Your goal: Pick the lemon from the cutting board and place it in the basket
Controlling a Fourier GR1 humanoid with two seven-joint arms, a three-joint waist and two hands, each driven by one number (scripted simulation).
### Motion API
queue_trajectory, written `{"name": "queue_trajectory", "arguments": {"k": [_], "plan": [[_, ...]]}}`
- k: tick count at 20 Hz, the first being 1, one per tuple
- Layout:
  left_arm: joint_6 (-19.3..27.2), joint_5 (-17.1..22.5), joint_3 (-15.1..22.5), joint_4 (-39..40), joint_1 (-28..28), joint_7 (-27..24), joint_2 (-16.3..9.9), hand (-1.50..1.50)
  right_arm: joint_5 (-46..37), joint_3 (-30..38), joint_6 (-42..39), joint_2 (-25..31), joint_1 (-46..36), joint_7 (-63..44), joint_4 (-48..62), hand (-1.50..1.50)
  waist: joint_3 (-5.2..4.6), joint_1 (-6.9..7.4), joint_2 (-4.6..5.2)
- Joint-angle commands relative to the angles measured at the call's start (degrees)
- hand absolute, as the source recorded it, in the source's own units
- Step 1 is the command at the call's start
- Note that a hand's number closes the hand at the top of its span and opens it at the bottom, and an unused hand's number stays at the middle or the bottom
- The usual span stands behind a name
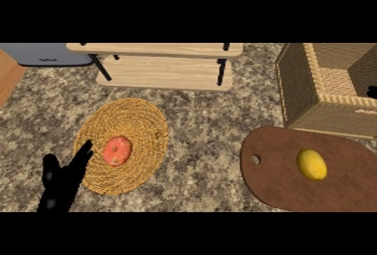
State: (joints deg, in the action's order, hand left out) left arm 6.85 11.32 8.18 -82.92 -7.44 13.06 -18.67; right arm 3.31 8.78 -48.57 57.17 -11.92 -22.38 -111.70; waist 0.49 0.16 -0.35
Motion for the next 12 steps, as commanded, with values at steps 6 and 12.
{"name": "queue_trajectory", "arguments": {"k": [6,12], "plan": [[-1.4,-1.4,-1.3,7.6,0.3,-3.5,2.3,0.00,-16.9,-7.4,5.2,-10.4,1.8,6.0,2.6,-1.50,-0.47,0.18,0.53],[-1.8,-1.9,-1.2,3.6,0.6,0.4,2.2,0.00,-26.8,-10.3,7.3,-11.6,4.9,13.3,7.3,-1.50,-0.43,0.15,0.46]]}}
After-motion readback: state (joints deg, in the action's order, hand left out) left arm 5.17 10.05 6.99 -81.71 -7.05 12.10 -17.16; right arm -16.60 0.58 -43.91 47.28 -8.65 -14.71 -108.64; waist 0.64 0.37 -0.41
